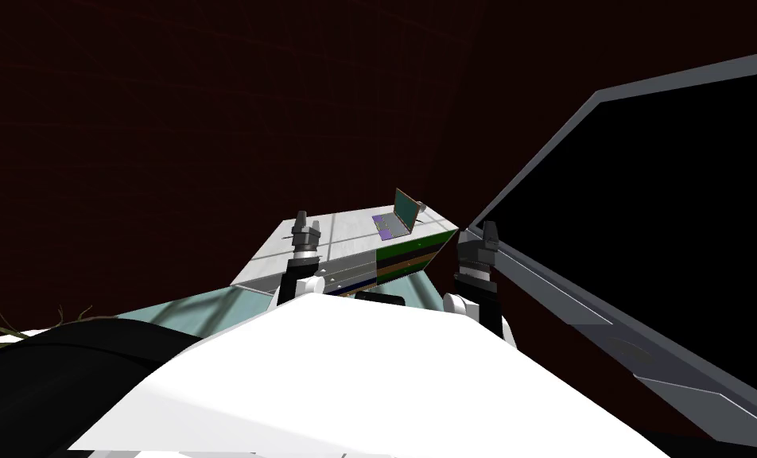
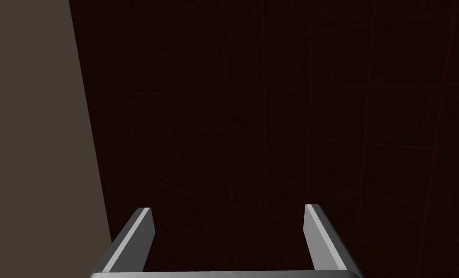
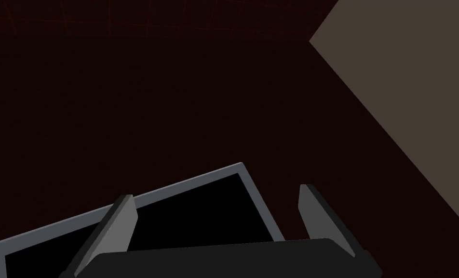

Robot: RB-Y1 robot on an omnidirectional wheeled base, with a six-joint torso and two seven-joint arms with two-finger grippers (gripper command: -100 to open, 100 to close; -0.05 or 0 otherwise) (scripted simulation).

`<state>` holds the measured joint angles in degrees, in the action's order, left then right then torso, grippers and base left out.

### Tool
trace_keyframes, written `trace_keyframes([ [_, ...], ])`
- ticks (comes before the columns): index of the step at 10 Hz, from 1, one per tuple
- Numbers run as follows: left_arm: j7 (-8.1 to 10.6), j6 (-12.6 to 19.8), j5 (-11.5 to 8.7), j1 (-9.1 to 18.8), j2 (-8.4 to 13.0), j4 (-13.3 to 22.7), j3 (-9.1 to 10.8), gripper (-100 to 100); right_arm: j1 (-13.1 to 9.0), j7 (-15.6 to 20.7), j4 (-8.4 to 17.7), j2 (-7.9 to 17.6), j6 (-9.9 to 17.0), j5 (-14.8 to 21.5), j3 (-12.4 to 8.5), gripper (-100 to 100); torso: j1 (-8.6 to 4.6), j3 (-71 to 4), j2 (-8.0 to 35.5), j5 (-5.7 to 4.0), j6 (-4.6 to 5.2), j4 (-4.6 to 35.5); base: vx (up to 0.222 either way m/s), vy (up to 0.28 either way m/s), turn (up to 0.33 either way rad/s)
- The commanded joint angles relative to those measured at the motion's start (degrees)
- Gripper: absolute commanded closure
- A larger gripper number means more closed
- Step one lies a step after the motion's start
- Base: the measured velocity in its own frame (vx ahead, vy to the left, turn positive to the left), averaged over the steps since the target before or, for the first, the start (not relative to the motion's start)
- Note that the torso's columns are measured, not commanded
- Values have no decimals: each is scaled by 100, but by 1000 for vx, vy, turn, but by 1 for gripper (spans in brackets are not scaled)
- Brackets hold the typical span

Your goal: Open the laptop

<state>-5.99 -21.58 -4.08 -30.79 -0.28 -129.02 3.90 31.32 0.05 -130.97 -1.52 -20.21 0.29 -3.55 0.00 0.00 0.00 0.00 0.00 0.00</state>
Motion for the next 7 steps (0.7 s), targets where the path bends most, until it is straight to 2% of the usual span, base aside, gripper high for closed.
trace_keyframes([
  [1, 0, 0, 0, 0, 0, 0, 0, 0, 0, 0, 0, 0, 0, 0, 0, 0, 0, -467, 232, 0, 0, 235, 0, 0, 0],
  [7, 0, -1, 0, 0, 0, -1, 0, 0, 0, 0, -2, 0, -1, 0, 0, 0, 0, -5381, 2693, 0, 0, 2691, 0, 0, 0],
])
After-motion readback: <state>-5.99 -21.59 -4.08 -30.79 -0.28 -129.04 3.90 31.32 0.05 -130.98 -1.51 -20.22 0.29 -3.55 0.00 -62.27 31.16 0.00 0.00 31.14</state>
